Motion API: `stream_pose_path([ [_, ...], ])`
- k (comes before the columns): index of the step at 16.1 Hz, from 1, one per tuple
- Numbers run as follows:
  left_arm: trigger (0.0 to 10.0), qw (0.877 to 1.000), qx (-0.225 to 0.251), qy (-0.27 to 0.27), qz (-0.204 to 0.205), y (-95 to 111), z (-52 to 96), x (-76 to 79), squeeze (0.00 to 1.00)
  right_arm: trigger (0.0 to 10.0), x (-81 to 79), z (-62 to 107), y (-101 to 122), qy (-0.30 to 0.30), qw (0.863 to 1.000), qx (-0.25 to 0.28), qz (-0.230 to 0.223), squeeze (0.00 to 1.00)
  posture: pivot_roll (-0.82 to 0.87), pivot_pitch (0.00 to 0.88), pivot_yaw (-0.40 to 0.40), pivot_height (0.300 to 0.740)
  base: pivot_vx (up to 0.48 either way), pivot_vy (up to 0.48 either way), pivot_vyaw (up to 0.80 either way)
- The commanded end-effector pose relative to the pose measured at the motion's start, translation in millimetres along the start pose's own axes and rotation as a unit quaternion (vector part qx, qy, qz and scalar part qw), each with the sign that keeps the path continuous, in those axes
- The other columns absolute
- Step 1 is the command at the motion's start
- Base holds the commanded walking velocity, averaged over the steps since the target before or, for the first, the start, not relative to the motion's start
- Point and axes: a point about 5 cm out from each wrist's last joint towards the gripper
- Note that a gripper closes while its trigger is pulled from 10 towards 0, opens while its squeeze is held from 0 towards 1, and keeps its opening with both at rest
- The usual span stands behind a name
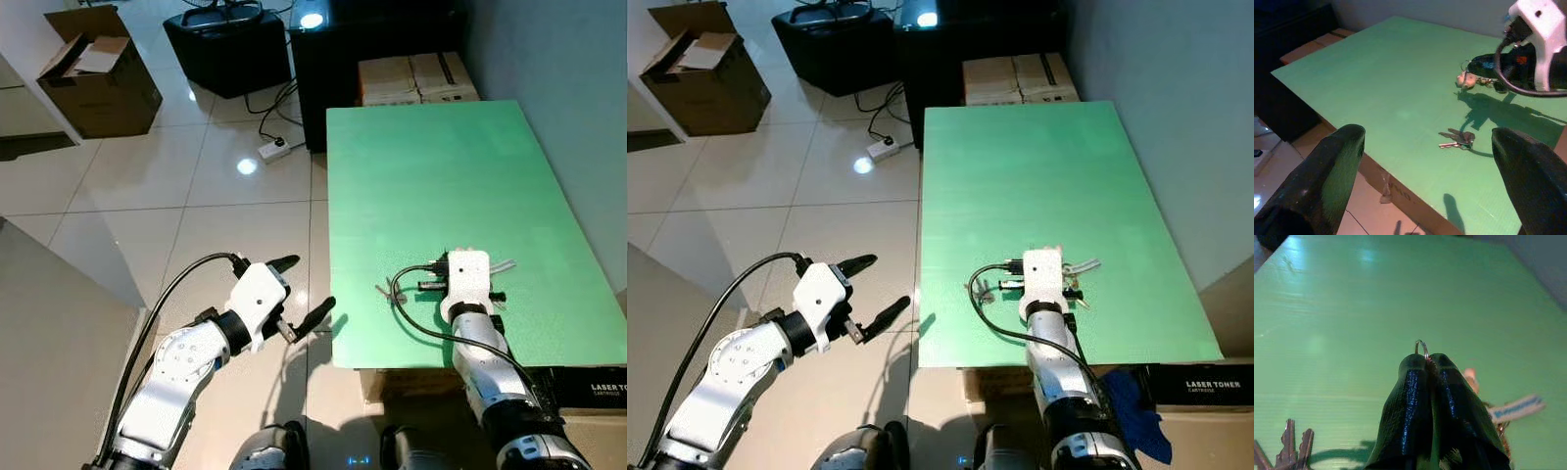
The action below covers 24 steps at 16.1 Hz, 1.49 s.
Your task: Hang keys on a hook
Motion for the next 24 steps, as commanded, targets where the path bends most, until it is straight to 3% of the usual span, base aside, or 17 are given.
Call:
stream_pose_path([
  [1, 10.0, 1.000, -0.012, 0.012, -0.005, -4, 4.3, -5.1, 0.00, 0.0, -3.8, 5.8, -7, 0.007, 1.000, -0.007, 0.016, 0.00, -0.05, 0.161, 0.127, 0.740, 0.000, 0.000, 0.00],
  [6, 10.0, 1.000, -0.015, 0.012, -0.006, -6, 5.2, -3.0, 0.00, 0.0, -4.1, 16.4, -32, 0.009, 0.994, -0.079, 0.073, 0.00, -0.05, 0.165, 0.126, 0.740, 0.000, 0.000, 0.00],
  [9, 10.0, 1.000, -0.016, 0.014, -0.007, -6, 4.7, -3.5, 0.00, 0.0, -3.1, 17.1, -33, 0.006, 0.994, -0.081, 0.075, 0.00, -0.05, 0.164, 0.124, 0.740, 0.000, 0.000, 0.00],
  [13, 10.0, 0.999, -0.016, 0.029, -0.013, -7, 4.6, -5.9, 0.00, 0.0, -3.3, 14.8, -14, -0.004, 0.997, -0.004, 0.081, 0.00, -0.05, 0.152, 0.123, 0.740, 0.000, 0.000, 0.00],
  [14, 10.0, 0.999, -0.022, 0.042, -0.017, -9, 5.1, -8.7, 0.00, 0.0, -2.3, 17.2, 2, -0.013, 0.992, 0.063, 0.104, 0.00, -0.06, 0.138, 0.123, 0.740, 0.000, 0.000, 0.00],
  [15, 10.0, 0.999, -0.024, 0.043, -0.018, -10, 5.5, -9.0, 0.00, 0.0, -1.6, 18.4, 6, -0.017, 0.990, 0.081, 0.112, 0.00, -0.06, 0.135, 0.122, 0.740, 0.000, 0.000, 0.00],
  [17, 10.0, 0.998, -0.030, 0.052, -0.021, -13, 7.1, -10.9, 0.00, 0.0, 1.5, 22.5, 16, -0.030, 0.982, 0.127, 0.137, 0.00, -0.07, 0.127, 0.120, 0.740, 0.000, 0.000, 0.00],
  [19, 10.0, 0.996, -0.035, 0.075, -0.030, -15, 9.2, -16.5, 0.00, 0.0, 3.1, 31.6, 30, -0.036, 0.956, 0.198, 0.212, 0.00, -0.07, 0.115, 0.115, 0.740, 0.000, 0.000, 0.00],
  [23, 10.0, 0.995, -0.036, 0.089, -0.036, -16, 8.1, -20.9, 0.00, 0.0, -0.7, 40.5, 42, -0.031, 0.913, 0.274, 0.301, 0.00, -0.07, 0.112, 0.117, 0.740, 0.000, 0.000, 0.00],
  [24, 10.0, 0.995, -0.035, 0.089, -0.037, -16, 8.1, -20.9, 0.00, 0.0, -1.5, 41.4, 43, -0.030, 0.908, 0.280, 0.308, 0.00, -0.07, 0.111, 0.118, 0.740, 0.000, 0.000, 0.00],
])
Point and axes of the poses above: a point about 5 cm out from each wrist's last joint towards the gripper, its own z axis pointing back from the gripper into the wrist, its own y axis along the axis of the wrist's last joint, x = y × z, and after that the axes turned 13 degrees about -z, right-handed
